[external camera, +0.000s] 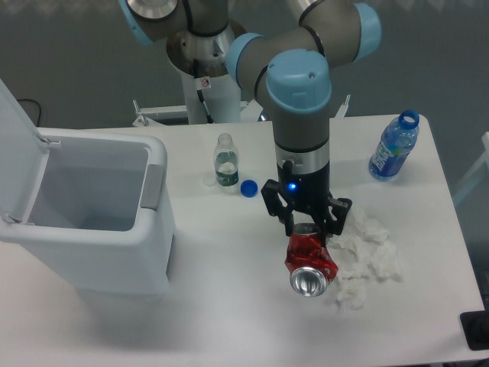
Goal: Pick up the cans
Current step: 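Lift the red can and carry it toward the white tissue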
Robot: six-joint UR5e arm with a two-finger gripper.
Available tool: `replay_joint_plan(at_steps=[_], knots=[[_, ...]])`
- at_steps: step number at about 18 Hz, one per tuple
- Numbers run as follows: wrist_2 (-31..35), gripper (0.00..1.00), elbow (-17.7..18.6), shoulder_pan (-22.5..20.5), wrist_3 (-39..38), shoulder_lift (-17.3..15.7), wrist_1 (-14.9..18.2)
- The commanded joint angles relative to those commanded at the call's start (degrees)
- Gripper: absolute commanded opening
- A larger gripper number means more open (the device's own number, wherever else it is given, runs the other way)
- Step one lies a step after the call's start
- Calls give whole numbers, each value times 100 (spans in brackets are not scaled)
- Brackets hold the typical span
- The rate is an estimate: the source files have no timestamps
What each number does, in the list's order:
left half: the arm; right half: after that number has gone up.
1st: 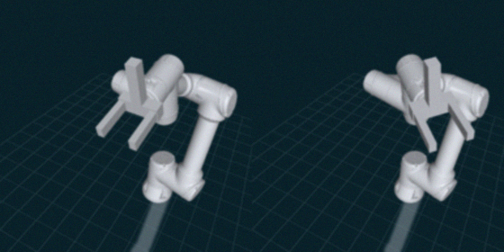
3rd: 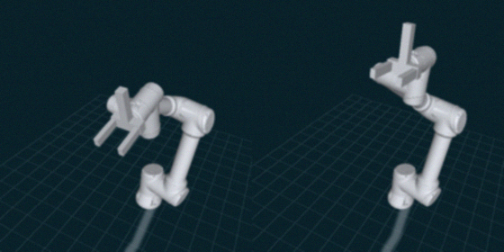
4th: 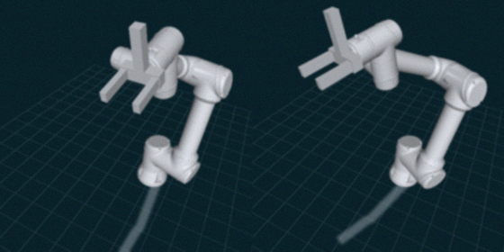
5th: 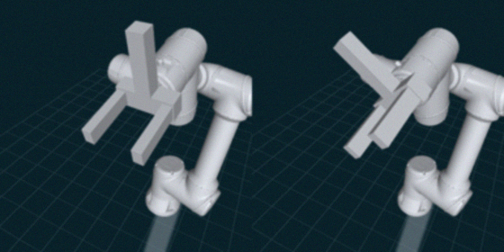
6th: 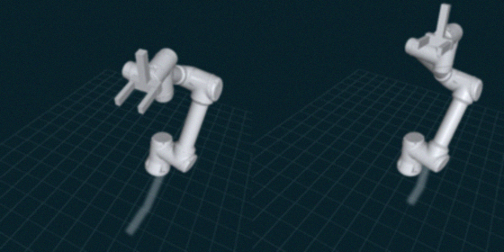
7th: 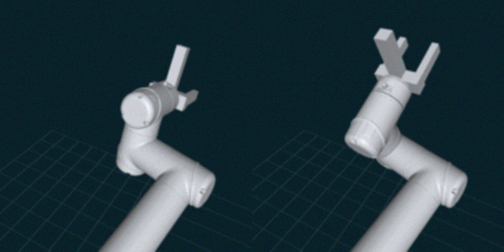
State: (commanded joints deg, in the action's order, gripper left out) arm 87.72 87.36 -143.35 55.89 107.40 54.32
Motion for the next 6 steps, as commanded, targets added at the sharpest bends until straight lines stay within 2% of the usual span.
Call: replay_joint_plan(at_steps=[6], knots=[[-17,62,53,-44,88,-70,0]])
